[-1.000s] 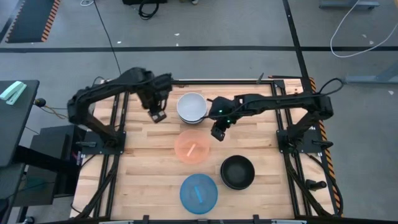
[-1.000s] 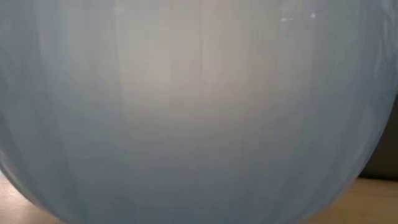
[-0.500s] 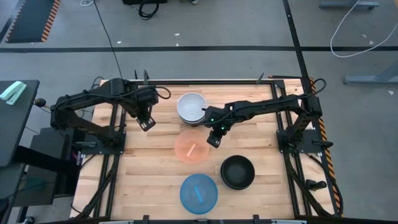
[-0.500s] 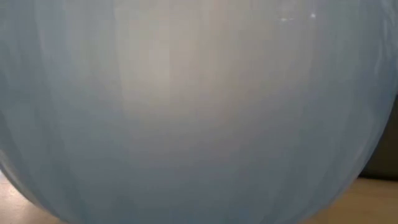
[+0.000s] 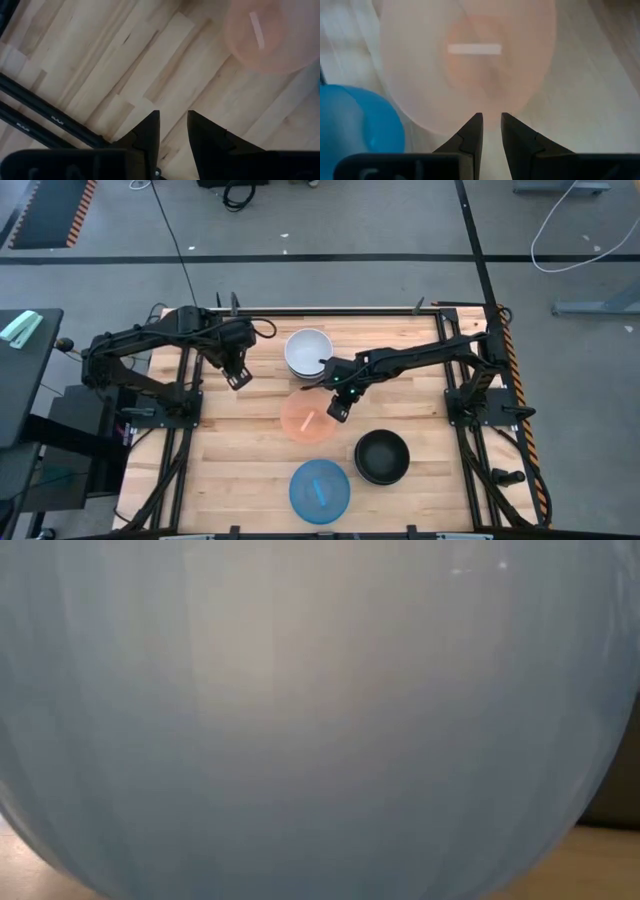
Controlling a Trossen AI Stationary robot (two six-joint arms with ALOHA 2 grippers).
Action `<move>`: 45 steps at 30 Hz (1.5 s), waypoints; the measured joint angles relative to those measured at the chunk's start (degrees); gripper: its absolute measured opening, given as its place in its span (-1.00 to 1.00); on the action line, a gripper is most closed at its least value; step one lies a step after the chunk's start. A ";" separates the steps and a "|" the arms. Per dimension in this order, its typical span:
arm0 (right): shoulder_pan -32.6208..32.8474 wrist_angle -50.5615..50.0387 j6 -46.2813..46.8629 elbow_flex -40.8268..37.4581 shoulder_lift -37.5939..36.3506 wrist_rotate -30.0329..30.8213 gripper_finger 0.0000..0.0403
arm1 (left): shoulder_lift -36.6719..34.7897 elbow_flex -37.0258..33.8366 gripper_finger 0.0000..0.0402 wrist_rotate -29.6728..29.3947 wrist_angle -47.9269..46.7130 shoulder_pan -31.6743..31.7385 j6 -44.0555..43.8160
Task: Nest bowls inside each other
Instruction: Stack the orange bowl on top of the blue bowl
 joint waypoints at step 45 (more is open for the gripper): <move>-3.90 6.93 1.89 -0.09 3.06 -0.57 -0.62 | 0.02 0.02 -0.47 0.02 2.03 0.00 -0.68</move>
